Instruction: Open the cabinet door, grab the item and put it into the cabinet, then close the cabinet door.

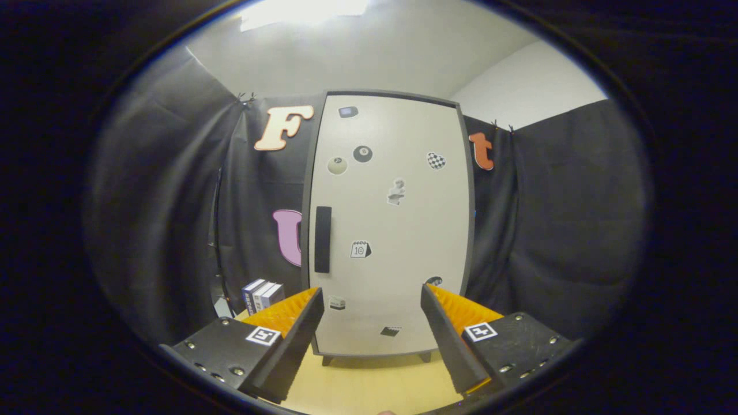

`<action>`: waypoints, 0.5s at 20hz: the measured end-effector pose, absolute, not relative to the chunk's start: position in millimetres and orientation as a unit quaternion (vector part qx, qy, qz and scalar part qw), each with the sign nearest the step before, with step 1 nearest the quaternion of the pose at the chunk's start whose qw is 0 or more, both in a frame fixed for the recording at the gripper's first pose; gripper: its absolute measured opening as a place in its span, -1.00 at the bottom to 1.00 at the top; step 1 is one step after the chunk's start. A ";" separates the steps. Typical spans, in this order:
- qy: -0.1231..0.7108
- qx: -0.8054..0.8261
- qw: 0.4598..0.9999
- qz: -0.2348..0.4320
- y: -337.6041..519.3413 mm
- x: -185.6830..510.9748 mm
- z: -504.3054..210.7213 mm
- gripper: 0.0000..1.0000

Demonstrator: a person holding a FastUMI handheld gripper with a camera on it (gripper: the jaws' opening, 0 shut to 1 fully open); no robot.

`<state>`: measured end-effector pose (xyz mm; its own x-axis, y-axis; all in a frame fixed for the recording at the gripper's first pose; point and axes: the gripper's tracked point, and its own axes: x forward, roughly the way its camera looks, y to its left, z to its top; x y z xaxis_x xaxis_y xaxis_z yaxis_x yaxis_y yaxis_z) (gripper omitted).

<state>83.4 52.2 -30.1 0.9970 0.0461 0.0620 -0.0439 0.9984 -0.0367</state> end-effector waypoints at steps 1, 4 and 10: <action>-0.031 -0.014 0.999 0.019 48.3 74.1 -28.1 1.00; -0.032 -0.015 0.999 0.015 41.5 49.2 -27.6 1.00; -0.032 -0.005 0.999 0.008 39.9 25.1 -20.9 1.00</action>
